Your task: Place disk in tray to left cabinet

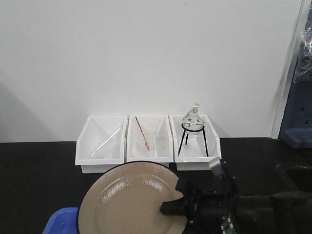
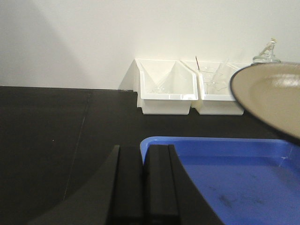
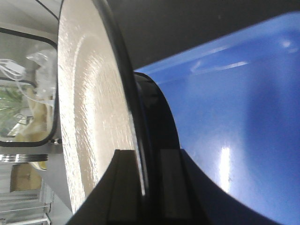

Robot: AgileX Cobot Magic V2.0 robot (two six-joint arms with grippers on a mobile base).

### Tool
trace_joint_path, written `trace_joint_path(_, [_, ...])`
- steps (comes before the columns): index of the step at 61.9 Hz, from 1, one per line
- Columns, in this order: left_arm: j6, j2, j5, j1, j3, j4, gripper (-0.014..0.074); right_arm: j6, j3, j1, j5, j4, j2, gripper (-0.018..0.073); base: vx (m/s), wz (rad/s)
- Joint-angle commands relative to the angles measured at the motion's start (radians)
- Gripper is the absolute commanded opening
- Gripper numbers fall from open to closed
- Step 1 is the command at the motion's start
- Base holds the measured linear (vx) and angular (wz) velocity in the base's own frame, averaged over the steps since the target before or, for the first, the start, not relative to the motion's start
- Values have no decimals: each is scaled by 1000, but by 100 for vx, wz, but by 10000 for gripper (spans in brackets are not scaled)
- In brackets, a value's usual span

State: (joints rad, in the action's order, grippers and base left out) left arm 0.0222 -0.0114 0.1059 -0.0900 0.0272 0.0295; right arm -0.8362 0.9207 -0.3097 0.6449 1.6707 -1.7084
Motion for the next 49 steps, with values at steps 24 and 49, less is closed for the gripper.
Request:
trace_joint_path(24, [8, -15, -82, 2, 12, 9, -3, 45, 93, -131, 60, 116, -131, -4, 0, 0])
trace_joint_path(49, [8, -15, -82, 2, 12, 9, -3, 44, 133, -143, 59, 98, -201, 17, 0, 0])
